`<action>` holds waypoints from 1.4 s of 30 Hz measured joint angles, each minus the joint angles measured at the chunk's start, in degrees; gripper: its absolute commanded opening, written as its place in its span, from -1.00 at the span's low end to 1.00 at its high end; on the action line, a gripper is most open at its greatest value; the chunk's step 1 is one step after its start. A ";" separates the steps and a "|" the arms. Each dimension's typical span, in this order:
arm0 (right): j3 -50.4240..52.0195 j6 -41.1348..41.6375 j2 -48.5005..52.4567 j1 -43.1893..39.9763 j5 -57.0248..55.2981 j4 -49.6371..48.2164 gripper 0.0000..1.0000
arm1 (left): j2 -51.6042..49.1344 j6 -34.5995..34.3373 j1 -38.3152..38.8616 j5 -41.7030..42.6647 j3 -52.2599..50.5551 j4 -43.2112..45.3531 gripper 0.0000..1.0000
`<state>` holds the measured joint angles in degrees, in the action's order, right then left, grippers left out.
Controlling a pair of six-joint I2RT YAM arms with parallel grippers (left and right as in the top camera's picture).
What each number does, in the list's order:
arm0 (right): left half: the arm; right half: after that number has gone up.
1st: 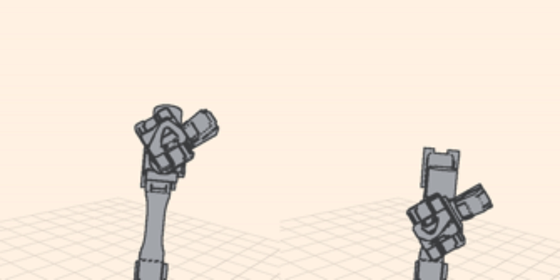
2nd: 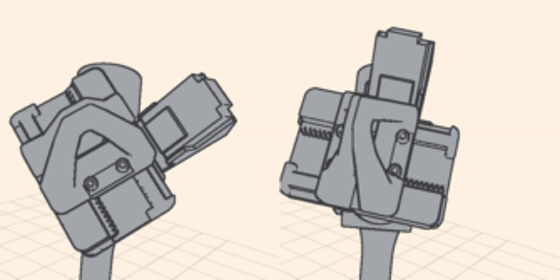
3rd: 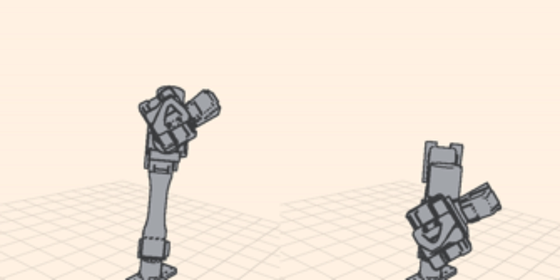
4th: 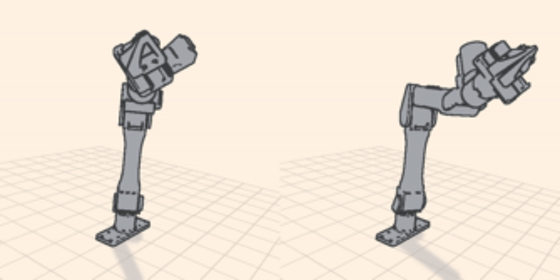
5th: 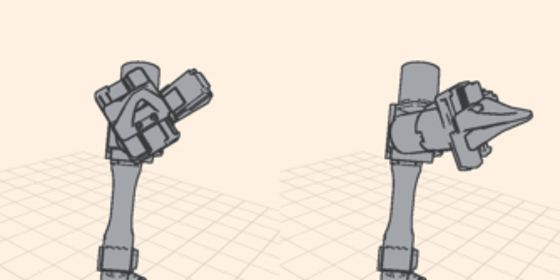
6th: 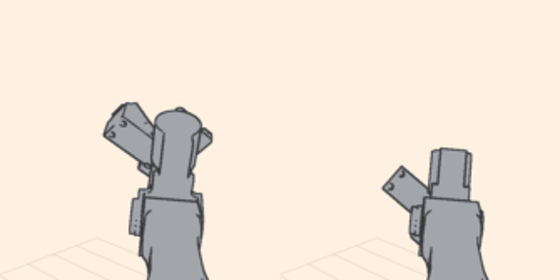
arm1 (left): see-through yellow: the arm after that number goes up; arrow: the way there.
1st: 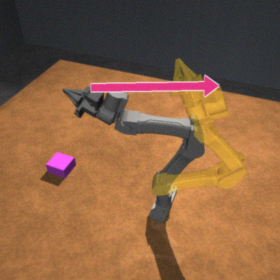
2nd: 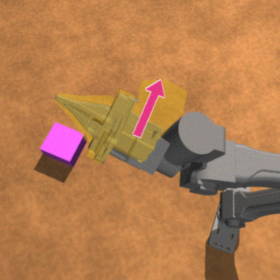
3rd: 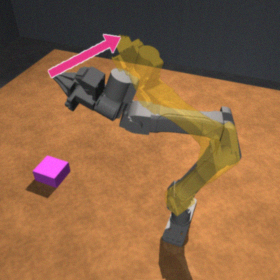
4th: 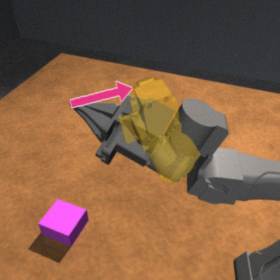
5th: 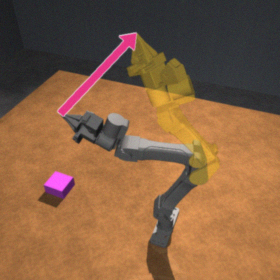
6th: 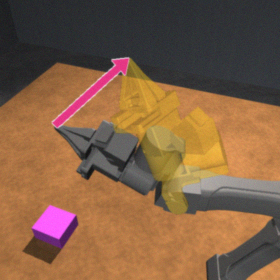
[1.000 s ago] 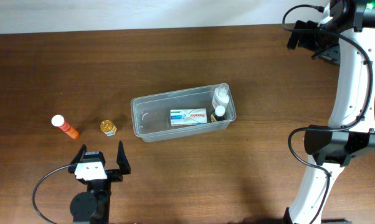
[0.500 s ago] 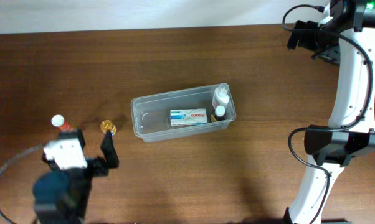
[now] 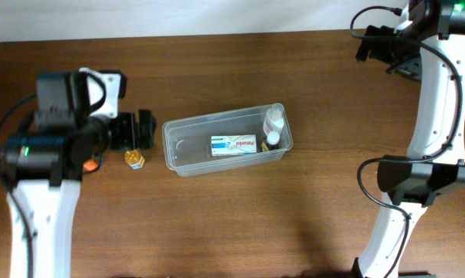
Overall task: Pack container
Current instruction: 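Move the left gripper over the amber jar with gold lid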
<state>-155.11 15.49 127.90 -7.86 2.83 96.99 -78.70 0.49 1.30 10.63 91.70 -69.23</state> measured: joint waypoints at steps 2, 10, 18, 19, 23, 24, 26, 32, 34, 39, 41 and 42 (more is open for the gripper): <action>0.00 -0.02 0.00 0.00 0.00 -0.02 0.97 | -3.41 0.02 0.00 0.85 0.37 -0.85 0.99; 0.00 0.04 0.00 0.00 0.00 -0.02 0.97 | -15.26 0.02 0.00 2.03 0.44 -3.82 0.99; 0.00 0.20 0.00 0.00 0.00 -0.02 0.97 | -17.05 -1.68 -1.38 -1.09 0.46 -3.19 0.99; 0.00 0.17 0.00 0.00 0.00 -0.02 0.96 | -17.05 -2.56 -2.32 -1.97 0.46 -2.95 0.99; 0.00 0.22 0.00 0.00 0.00 -0.02 0.97 | -17.05 -5.97 -7.80 -4.37 0.46 -1.60 0.99; 0.00 0.22 0.00 0.00 0.00 -0.02 0.97 | -17.05 -6.40 -8.72 -4.90 0.46 -1.22 0.99; 0.00 0.22 0.00 0.00 0.00 -0.02 0.97 | -17.05 -6.58 -9.16 -5.33 0.46 -0.44 0.99; 0.00 0.17 0.00 0.00 0.00 -0.02 0.97 | -17.05 -6.58 -7.87 -5.35 -0.33 1.62 0.99; 0.00 0.17 0.00 0.00 0.00 -0.02 0.97 | -17.25 -6.58 -7.52 -5.38 -1.20 2.29 0.99; 0.00 0.35 0.00 0.00 0.00 -0.02 0.97 | -19.41 -6.58 -7.08 -5.53 -3.61 2.93 0.99; 0.00 0.33 0.00 0.00 0.00 -0.02 0.97 | -21.22 -6.58 -7.08 -5.57 -4.33 2.95 0.98; 0.00 0.37 0.00 0.00 0.00 -0.02 0.97 | -22.32 -6.58 -7.08 -5.55 -4.68 2.97 0.98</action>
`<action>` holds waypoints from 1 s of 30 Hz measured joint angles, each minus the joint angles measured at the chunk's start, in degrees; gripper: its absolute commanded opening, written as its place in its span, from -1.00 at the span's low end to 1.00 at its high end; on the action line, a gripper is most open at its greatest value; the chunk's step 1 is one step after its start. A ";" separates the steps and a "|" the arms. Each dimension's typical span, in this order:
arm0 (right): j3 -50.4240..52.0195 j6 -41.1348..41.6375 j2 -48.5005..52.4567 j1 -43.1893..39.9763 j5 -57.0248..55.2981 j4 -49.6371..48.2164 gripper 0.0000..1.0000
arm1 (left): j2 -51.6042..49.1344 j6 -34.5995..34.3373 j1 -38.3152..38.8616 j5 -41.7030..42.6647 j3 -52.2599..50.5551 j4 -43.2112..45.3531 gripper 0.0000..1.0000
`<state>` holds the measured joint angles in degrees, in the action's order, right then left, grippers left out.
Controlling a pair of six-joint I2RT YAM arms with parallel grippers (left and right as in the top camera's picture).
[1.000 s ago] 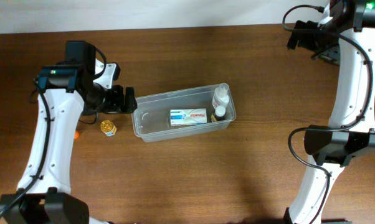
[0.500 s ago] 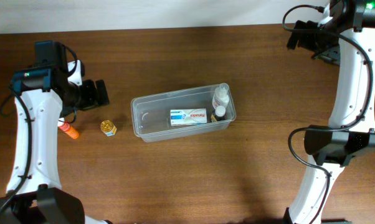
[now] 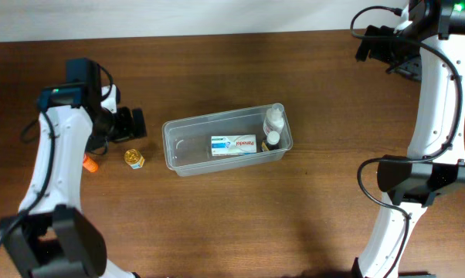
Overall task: Pack container
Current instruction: 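Move the left gripper over the amber jar with gold lid, then lower the left gripper and grasp the amber jar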
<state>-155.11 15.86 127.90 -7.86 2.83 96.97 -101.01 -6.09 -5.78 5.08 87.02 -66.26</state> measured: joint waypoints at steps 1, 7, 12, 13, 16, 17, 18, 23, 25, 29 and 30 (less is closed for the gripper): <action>0.00 -0.02 0.00 0.00 0.00 0.02 0.97 | -1.03 0.00 0.00 0.02 -0.26 0.00 0.97; 0.00 0.04 0.00 0.00 0.00 0.00 0.97 | -4.90 0.00 0.00 -0.20 -0.57 0.11 0.90; 0.00 0.00 0.00 0.00 -0.02 0.00 0.96 | -7.48 0.00 0.00 -0.20 -0.57 0.09 0.87; 0.00 0.02 0.00 0.00 0.00 0.00 0.97 | -7.96 0.00 0.00 -0.17 -0.57 0.09 0.86; 0.00 0.02 0.00 0.00 0.00 0.00 0.97 | -9.25 0.00 0.00 -0.20 -0.57 0.11 0.79; 0.00 0.02 0.00 0.00 0.00 0.02 0.97 | -9.73 -0.02 0.00 -0.17 -0.57 0.11 0.79; 0.00 -0.02 0.00 0.00 0.00 0.00 0.97 | -10.21 0.00 0.00 -0.20 -0.57 0.11 0.79; 0.00 0.02 0.00 0.00 0.00 0.00 0.97 | -13.18 -0.02 0.00 -0.20 -0.57 0.28 0.79; 0.00 0.02 0.00 0.00 0.00 0.00 0.97 | -14.19 -0.02 0.00 -0.20 -0.57 0.79 0.78; 0.00 0.00 0.00 0.00 0.00 0.00 0.97 | -15.56 -0.35 0.00 -0.22 -0.59 1.22 0.60; 0.00 0.00 0.00 0.00 0.00 0.02 0.97 | -15.76 -0.42 0.00 -0.22 -0.59 1.31 0.55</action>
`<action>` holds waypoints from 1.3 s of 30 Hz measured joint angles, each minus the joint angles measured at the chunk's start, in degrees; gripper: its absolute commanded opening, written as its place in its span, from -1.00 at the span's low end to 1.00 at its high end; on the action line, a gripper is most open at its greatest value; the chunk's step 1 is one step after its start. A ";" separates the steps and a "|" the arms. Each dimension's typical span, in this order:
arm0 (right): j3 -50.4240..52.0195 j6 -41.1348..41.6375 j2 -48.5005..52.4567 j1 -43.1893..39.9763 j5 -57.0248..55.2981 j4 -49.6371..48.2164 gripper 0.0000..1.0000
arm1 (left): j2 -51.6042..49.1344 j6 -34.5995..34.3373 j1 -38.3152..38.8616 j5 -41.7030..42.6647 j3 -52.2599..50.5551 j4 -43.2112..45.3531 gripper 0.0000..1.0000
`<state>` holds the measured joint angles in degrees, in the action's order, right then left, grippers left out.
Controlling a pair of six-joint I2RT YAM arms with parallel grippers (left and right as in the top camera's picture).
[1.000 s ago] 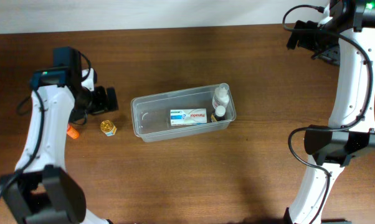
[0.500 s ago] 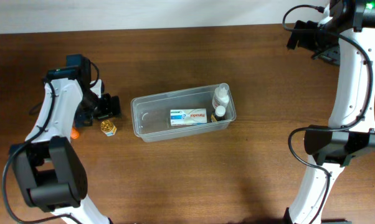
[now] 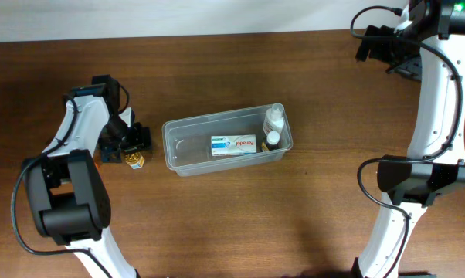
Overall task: Pack container
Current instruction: 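Lower the left gripper and grasp the amber jar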
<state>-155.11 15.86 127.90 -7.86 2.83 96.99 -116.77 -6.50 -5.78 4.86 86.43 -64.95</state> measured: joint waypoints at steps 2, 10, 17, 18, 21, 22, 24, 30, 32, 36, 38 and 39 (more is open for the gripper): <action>0.00 0.02 0.00 0.00 0.00 -0.02 0.97 | -0.13 -0.13 0.00 0.02 0.00 0.37 0.45; 0.00 0.00 0.00 0.00 0.00 0.00 0.97 | -0.13 -0.17 0.00 0.00 0.00 1.62 0.29; 0.00 0.04 0.00 0.00 -0.02 -0.02 0.97 | -0.13 -0.22 0.00 -1.60 -0.13 1.86 0.28; 0.00 0.02 0.00 0.00 0.00 -0.02 0.97 | -0.13 -0.22 0.00 -2.12 -0.31 1.84 0.29; 0.00 0.02 0.00 0.00 0.00 0.00 0.97 | -0.13 -0.22 0.00 -3.37 -0.85 1.86 0.29; 0.00 0.02 0.00 0.00 0.00 -0.02 0.97 | -0.13 -0.22 0.00 -3.78 -1.03 1.86 0.29; 0.00 0.02 0.00 0.00 0.00 -0.02 0.97 | -0.13 -0.20 0.00 -4.52 -1.29 1.86 0.29; 0.00 0.02 0.00 0.00 0.00 0.00 0.97 | -0.13 0.26 0.00 -5.55 -1.29 2.73 0.21; 0.00 0.02 0.00 0.00 0.00 -0.02 0.97 | -0.13 0.46 0.00 -5.57 -1.29 3.06 0.02; 0.00 0.04 0.00 0.00 0.00 -0.02 0.97 | -0.13 0.90 0.00 -5.70 -1.29 3.34 -0.20; 0.00 0.00 0.00 0.00 0.00 -0.02 0.97 | -0.13 1.07 0.00 -5.70 -1.29 3.34 -0.20; 0.00 0.04 0.00 0.00 0.00 -0.02 0.97 | -0.13 1.07 0.00 -5.68 -1.29 3.34 -0.20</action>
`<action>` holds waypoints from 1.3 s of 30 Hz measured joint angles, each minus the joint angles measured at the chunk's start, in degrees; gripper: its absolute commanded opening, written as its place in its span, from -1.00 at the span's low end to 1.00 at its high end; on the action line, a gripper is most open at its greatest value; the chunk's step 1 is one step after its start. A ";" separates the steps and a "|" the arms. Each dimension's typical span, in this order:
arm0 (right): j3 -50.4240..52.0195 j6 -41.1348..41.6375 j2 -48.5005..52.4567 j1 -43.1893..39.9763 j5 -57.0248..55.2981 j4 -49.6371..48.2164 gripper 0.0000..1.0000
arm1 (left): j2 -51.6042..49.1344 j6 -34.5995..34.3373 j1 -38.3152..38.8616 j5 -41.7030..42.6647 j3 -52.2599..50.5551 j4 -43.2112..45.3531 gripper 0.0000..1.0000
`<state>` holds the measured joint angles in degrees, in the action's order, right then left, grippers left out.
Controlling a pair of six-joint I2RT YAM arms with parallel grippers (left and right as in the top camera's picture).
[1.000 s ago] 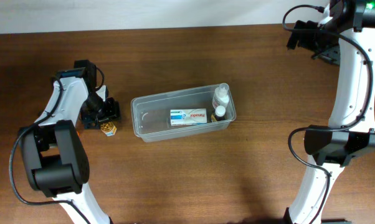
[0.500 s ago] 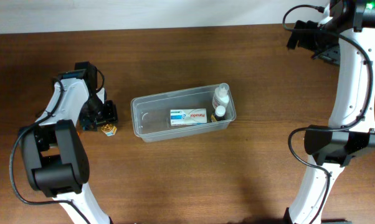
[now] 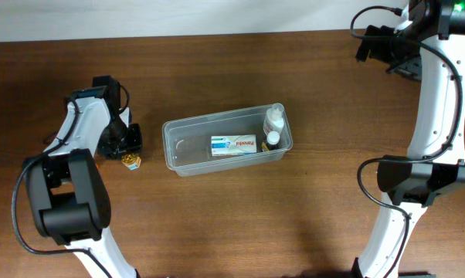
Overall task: Pack container
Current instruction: 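Lower the left gripper and grasp the amber jar, then lift the jar and carry it into the container's left end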
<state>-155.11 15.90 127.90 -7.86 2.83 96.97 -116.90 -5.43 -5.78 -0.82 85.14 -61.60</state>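
A clear plastic container [image 3: 178, 154] lies at the table's middle. Inside it are a white and blue box [image 3: 234, 144] and two small white bottles [image 3: 273, 120] at its right end. A small gold object [image 3: 131, 161] sits on the table left of the container. My left gripper [image 3: 129, 144] points down just behind the gold object, almost touching it, and looks open with nothing in it. My right gripper [image 3: 364, 44] hangs far off at the back right; its jaws are too small to read.
A bit of orange shows under the left arm [image 3: 100, 154], mostly hidden. The right arm's base [image 3: 418, 181] stands at the right side. A pale wall strip runs along the table's far edge.
The left gripper has shifted slightly left and toward the gold object, now sitting right over its back edge. The gold object, the container and the right arm have not moved.
At first the left arm's wrist loomed large at the left, its gripper beside the gold object and an orange item showing. Then the arm lay stretched with the gripper farther back. Later it hung lower behind the gold object, and now sits closer over it.
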 measured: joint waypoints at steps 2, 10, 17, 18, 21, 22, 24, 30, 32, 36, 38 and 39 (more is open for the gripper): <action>0.00 0.00 0.00 0.00 0.00 0.00 0.97 | 0.00 0.00 0.00 0.13 0.00 0.00 -0.20; 0.00 -0.04 0.00 0.00 0.00 0.00 0.98 | 0.00 0.00 0.00 1.29 0.00 -0.02 -0.20; 0.00 -0.02 0.00 0.00 0.00 0.00 0.97 | 0.00 0.00 0.00 1.95 0.00 0.68 -0.20; 0.00 -0.02 0.00 0.00 0.00 0.00 0.97 | 0.00 0.00 0.00 2.08 0.00 0.90 -0.20; 0.00 -0.02 0.00 0.00 0.00 0.02 0.97 | 0.00 0.00 0.00 2.27 0.20 0.87 -0.20; 0.00 -0.02 0.00 0.00 0.00 0.00 0.97 | 0.00 0.00 0.00 2.29 0.31 0.76 -0.20; 0.00 -0.04 0.00 0.00 0.00 0.02 0.97 | -0.02 0.00 0.00 2.32 1.40 -0.52 -0.20; 0.00 -0.02 0.00 0.00 0.00 -0.02 0.97 | -0.50 0.02 0.00 2.27 11.61 -7.63 -0.20; 0.00 -0.02 0.00 0.00 0.00 -0.02 0.97 | -0.55 0.00 0.00 2.32 16.50 -10.34 -0.20; 0.00 -0.02 0.00 0.00 0.00 0.00 0.97 | -0.55 0.00 0.26 2.32 23.41 -14.34 -0.20; 0.00 -0.02 0.00 0.00 0.00 0.02 0.97 | -0.55 0.02 0.63 2.32 25.55 -15.50 -0.20; 0.00 0.00 0.00 0.00 0.00 0.00 0.97 | -0.55 0.04 0.96 2.29 26.53 -16.06 -0.20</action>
<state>-155.11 15.90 127.90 -7.86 2.83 96.97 -117.45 -5.39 -4.82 1.48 111.68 -77.67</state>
